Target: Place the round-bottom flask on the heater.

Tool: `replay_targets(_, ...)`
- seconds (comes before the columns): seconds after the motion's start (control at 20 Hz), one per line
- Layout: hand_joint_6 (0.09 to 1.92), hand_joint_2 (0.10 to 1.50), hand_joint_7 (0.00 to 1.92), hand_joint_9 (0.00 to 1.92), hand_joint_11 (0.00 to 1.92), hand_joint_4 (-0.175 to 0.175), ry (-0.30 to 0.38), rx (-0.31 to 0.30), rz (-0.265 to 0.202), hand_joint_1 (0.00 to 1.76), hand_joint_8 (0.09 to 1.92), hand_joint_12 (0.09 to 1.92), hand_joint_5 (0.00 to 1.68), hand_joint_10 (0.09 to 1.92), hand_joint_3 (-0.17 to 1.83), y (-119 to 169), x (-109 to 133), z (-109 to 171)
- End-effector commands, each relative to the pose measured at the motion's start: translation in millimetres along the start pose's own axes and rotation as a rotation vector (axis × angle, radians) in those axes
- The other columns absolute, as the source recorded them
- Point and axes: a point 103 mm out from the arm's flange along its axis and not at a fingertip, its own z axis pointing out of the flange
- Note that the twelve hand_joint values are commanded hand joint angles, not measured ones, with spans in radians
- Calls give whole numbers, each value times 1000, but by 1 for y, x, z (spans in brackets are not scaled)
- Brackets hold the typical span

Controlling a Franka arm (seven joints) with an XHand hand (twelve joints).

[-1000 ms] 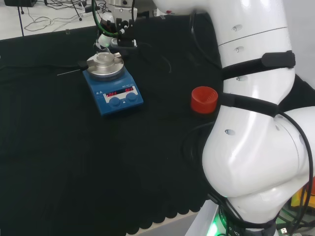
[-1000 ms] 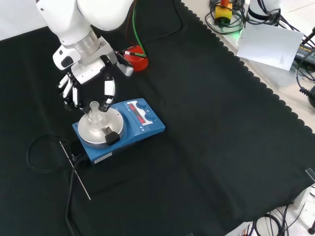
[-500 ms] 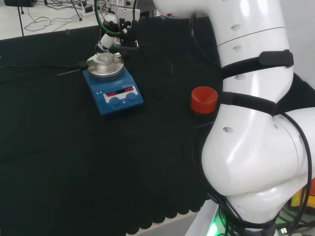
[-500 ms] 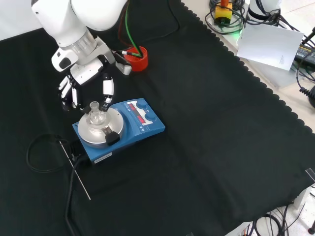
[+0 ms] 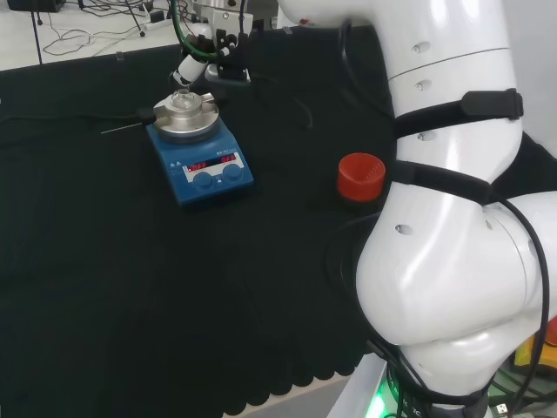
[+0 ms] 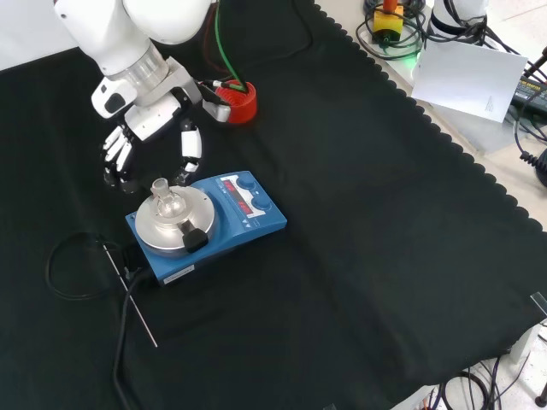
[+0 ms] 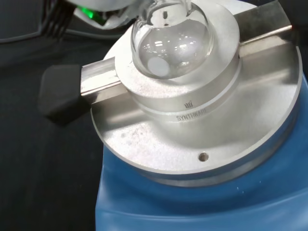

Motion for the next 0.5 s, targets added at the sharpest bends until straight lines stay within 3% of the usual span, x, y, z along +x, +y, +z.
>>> replay_targets(0.05,584,648,166,461,135,-66,-13,-67,-15,833,765,1423,382,742,590,-31,4,-17)
replay_targets(0.5,552,650,176,461,132,-65,-26,-135,14,827,765,1422,391,742,583,-94,3,-37)
